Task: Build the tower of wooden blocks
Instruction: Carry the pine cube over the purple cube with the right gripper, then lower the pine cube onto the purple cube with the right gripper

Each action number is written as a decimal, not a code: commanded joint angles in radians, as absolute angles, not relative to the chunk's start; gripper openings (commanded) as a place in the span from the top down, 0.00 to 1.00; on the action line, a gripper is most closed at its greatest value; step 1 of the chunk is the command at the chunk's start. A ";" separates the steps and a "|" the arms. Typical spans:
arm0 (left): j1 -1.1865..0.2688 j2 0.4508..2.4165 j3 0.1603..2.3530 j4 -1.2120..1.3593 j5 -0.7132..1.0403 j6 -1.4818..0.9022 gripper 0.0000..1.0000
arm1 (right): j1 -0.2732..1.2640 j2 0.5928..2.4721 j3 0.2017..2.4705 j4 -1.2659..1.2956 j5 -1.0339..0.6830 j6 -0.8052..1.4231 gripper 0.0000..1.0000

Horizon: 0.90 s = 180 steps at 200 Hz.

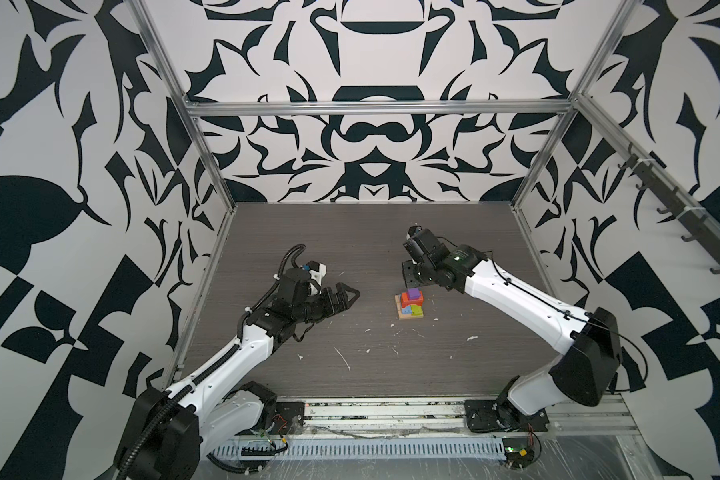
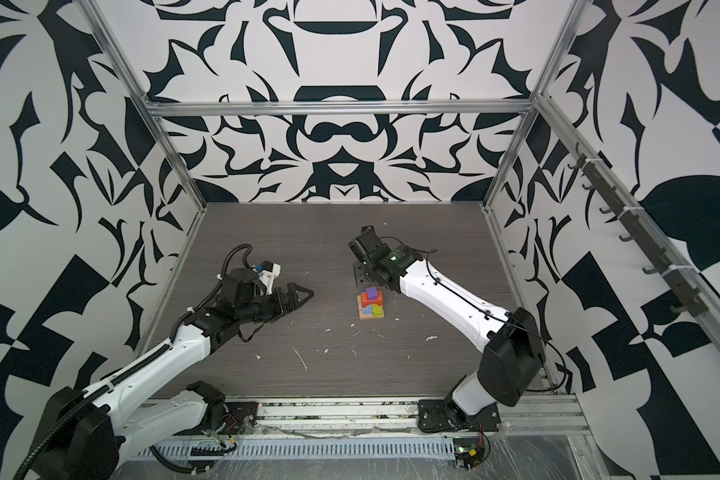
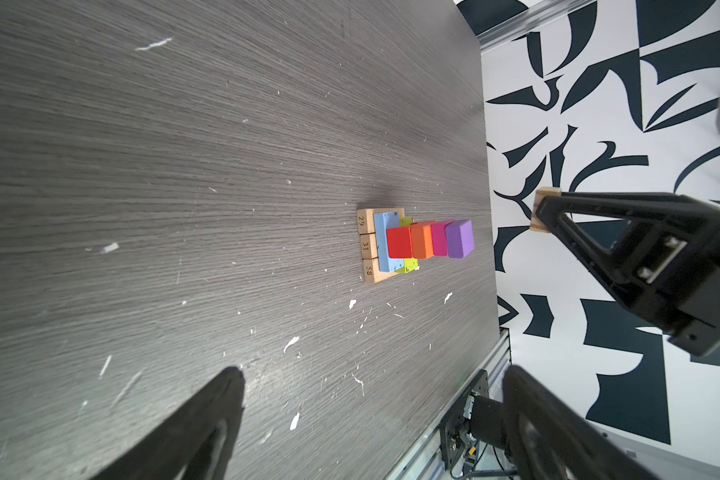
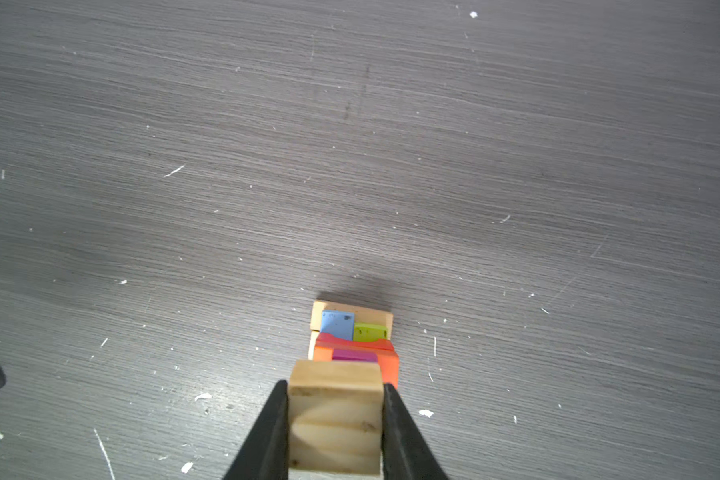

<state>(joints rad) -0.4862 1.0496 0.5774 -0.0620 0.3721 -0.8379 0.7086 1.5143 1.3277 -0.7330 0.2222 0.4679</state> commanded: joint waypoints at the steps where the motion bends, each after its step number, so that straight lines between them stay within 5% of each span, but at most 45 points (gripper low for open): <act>1: -0.482 1.055 0.563 -0.025 0.384 -0.847 0.00 | 0.698 1.476 1.315 -0.737 0.238 0.473 0.67; 180: -0.483 1.097 0.574 0.000 0.396 -0.865 0.01 | 0.672 1.513 1.296 -0.779 0.140 0.452 0.67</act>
<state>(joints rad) -0.4862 1.0927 0.5774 -0.0189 0.3855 -0.8612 0.6754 1.5154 1.2758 -0.7609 0.1543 0.4633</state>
